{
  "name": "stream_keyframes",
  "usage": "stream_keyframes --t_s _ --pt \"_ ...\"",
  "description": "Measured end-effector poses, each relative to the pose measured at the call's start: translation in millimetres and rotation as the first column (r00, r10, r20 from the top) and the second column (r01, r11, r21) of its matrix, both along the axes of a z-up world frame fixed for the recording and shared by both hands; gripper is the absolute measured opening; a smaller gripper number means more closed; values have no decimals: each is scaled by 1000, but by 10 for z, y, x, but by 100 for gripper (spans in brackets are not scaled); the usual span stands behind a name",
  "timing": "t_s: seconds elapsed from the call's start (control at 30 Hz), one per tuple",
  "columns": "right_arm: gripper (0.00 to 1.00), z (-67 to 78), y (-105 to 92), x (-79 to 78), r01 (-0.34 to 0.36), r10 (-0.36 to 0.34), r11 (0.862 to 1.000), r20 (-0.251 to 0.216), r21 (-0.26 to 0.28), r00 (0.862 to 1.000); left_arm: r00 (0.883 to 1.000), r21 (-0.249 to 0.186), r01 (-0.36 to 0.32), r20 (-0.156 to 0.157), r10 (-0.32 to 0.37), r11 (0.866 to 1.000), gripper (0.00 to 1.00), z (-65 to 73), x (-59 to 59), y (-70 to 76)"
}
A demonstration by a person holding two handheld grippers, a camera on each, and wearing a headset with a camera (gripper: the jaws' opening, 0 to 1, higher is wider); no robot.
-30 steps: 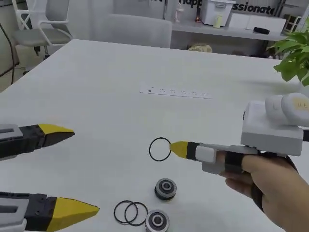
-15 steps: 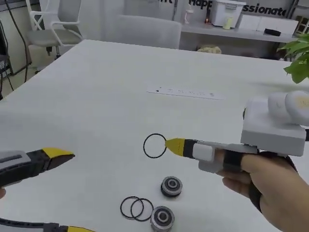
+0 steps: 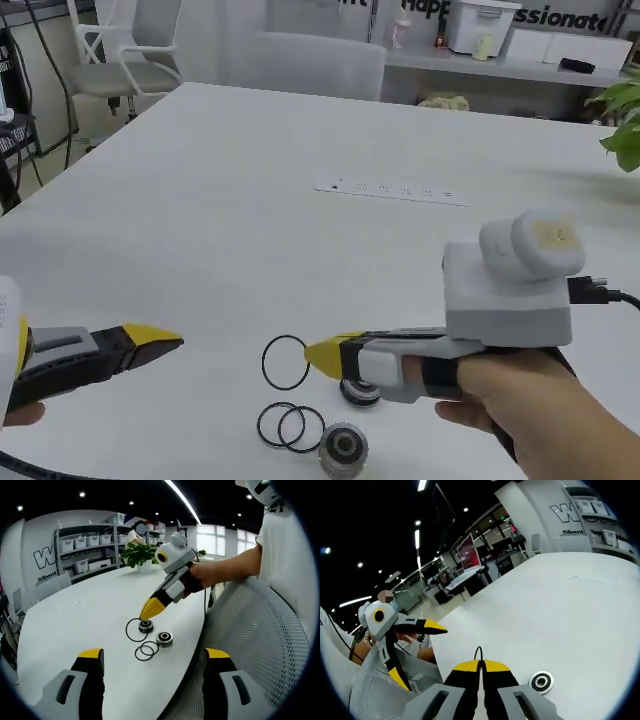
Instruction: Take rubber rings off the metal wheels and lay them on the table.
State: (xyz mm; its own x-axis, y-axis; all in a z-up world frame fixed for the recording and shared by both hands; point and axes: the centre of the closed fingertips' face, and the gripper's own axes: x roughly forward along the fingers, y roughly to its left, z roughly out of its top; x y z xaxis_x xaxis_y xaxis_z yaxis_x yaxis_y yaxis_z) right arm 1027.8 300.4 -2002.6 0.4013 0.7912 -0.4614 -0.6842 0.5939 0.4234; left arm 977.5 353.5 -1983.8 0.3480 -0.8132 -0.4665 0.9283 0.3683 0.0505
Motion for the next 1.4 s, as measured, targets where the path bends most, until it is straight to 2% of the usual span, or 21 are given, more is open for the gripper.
stream_keyframes --t_s 0.23,0.33,0.37,0.47,0.67,0.77,0.9,1.0,1.17,1.27,1.4 --pt "0 -152 113 -112 -73 72 996 -20 -52 997 1000 -3 -11 -16 11 1000 78 -17 7 16" --pt "0 -221 143 -167 -99 97 993 -34 -68 995 1000 11 -7 -24 7 1000 77 -47 1 21" --pt "0 -243 149 -188 -107 104 991 -40 -75 994 1000 28 -1 -30 2 1000 77 -77 -4 26" --pt "0 -320 173 -245 -139 135 984 -47 -109 990 1000 72 14 -24 -12 997 75 -138 -11 39" --pt "0 -425 199 -311 -184 179 969 -47 -164 983 999 64 31 -44 -28 997 75 -149 -44 24" --pt "0 -473 193 -333 -194 189 963 -49 -188 981 998 79 38 -46 -35 996 74 -177 -57 31" --pt "0 -533 151 -315 -204 203 947 -29 -249 979 997 86 53 -53 -48 995 75 -192 -81 24" --pt "0 -568 107 -288 -193 192 943 -28 -273 981 997 84 62 -54 -57 995 75 -194 -91 15" --pt "3 -562 26 -194 -149 150 949 -18 -277 989 997 82 63 -54 -59 995 74 -193 -88 13" --pt "3 -494 12 -121 -101 99 968 -21 -228 995 997 91 63 -52 -58 994 74 -203 -89 22" --pt "3 -420 -73 -26 -55 53 978 -13 -203 999 997 89 60 -50 -56 994 74 -199 -85 22"
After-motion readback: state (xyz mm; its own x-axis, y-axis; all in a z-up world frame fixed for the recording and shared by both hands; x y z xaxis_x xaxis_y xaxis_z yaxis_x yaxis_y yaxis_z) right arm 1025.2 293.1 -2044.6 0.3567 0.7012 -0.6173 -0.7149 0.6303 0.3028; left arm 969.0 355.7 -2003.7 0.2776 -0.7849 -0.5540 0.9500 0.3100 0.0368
